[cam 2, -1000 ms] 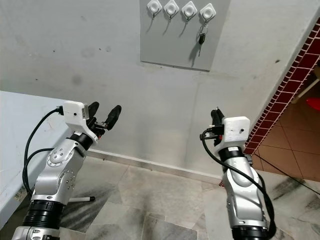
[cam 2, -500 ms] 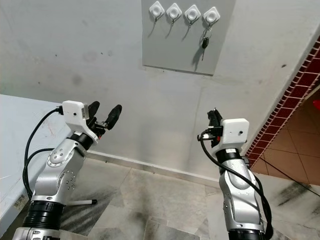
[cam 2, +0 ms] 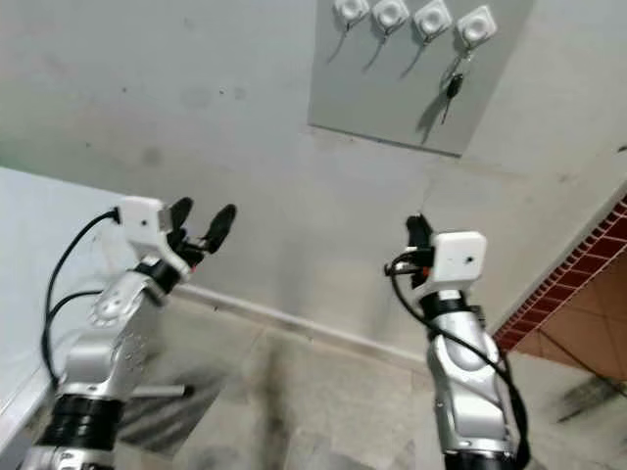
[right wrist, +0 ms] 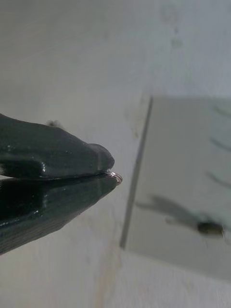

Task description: Hang keys on a hook

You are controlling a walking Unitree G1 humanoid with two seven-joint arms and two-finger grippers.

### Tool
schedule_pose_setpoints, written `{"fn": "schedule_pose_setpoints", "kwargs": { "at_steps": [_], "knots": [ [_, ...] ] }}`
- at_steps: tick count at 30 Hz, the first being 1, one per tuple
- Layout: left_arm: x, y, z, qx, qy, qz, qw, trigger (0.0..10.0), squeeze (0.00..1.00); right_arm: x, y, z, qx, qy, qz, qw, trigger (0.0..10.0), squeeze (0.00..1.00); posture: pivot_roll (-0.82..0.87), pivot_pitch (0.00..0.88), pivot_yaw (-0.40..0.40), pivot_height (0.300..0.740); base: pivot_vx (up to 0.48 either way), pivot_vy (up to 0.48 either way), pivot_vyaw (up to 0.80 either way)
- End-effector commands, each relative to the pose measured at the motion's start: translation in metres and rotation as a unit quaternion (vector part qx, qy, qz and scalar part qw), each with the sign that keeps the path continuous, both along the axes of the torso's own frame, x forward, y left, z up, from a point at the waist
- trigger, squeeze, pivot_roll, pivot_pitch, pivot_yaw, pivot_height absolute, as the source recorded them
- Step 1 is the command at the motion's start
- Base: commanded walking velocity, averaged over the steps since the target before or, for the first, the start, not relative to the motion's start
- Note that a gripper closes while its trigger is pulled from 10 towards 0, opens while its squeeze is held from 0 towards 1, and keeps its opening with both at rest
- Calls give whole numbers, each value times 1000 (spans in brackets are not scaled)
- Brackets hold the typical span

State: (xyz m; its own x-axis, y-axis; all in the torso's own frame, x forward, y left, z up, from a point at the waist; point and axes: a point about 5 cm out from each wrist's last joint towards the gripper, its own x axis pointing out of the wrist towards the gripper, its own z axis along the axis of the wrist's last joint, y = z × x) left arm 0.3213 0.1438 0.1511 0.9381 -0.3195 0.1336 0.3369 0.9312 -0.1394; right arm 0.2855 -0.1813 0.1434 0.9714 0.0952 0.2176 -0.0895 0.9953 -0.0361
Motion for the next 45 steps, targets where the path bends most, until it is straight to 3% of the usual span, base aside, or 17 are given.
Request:
{"fn": "schedule_pose_setpoints", "kwargs": {
  "at_steps": [1,45],
  "knots": [
    [1,-10,3,2,-5,-17,1000,10000,0,-1,-8,3,-4,-3,-13,1000,10000,0,-23,0,-22,740,368,0,0],
    [1,-11,4,-4,-8,-7,1000,10000,0,-2,-5,3,2,-2,-11,1000,10000,0,-23,0,-21,740,280,0,0]
  ]
}}
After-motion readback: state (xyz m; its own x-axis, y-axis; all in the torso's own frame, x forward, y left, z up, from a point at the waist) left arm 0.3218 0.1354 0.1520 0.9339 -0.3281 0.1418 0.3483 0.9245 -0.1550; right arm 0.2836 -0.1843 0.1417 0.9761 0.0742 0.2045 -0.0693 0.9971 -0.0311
